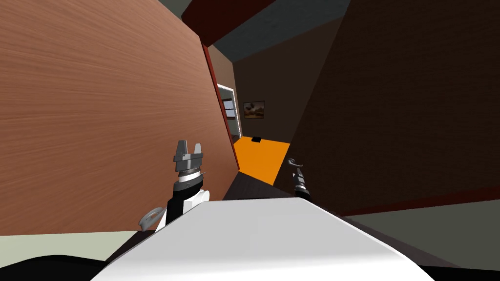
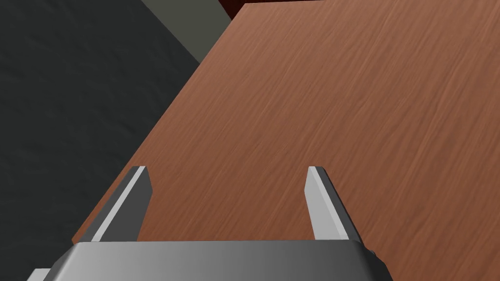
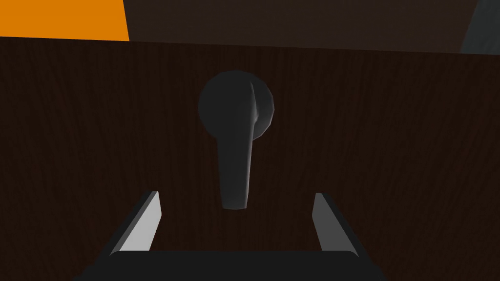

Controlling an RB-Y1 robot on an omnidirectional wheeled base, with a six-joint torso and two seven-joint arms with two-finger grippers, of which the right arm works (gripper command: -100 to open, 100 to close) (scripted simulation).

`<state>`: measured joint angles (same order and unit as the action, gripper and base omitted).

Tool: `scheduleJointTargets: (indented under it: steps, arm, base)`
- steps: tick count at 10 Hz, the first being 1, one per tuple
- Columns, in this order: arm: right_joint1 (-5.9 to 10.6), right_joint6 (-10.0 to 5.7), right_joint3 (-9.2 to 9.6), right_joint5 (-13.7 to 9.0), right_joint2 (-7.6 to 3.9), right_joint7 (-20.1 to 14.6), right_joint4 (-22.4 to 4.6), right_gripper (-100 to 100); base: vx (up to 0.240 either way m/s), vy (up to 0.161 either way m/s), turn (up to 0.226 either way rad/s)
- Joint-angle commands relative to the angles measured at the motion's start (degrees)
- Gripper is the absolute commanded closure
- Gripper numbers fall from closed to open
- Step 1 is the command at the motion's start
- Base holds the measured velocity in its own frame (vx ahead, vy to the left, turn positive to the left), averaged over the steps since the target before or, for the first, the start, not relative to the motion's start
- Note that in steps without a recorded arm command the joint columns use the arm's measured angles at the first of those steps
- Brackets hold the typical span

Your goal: Pull the door open

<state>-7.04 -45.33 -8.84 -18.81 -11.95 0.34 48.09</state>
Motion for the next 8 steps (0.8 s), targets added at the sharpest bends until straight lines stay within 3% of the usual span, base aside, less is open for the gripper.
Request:
scheduleJointTargets:
  steps: [1, 2, 3, 5, 6, 7, 8]
  arm:
    - [-0.68, -1.19, -0.62, -0.55, -1.73, -2.0, -1.45, -100]
    - [-0.68, -1.19, -0.62, -0.55, -1.73, -2.0, -1.45, -100]
    - [-1.22, -2.07, -1.1, -0.98, -3.18, -3.53, -2.63, -100]
    - [-1.68, -2.81, -1.5, -1.35, -4.41, -4.84, -3.64, -100]
    - [-1.94, -2.16, -1.42, -1.27, -3.97, -4.32, -2.46, -100]
    - [-1.94, -2.16, -1.42, -1.27, -3.97, -4.32, -2.46, 100]
    - [-1.94, -2.16, -1.42, -1.27, -3.97, -4.32, -2.46, 100]
  base:
    - [0.205, -0.027, 0.162]
    - [0.149, -0.029, 0.048]
    - [0.166, -0.01, 0.129]
    - [0.179, -0.035, 0.089]
    - [0.068, -0.017, 0.01]
    - [-0.008, 0.001, -0.006]
    - [-0.025, 0.006, 0.0]
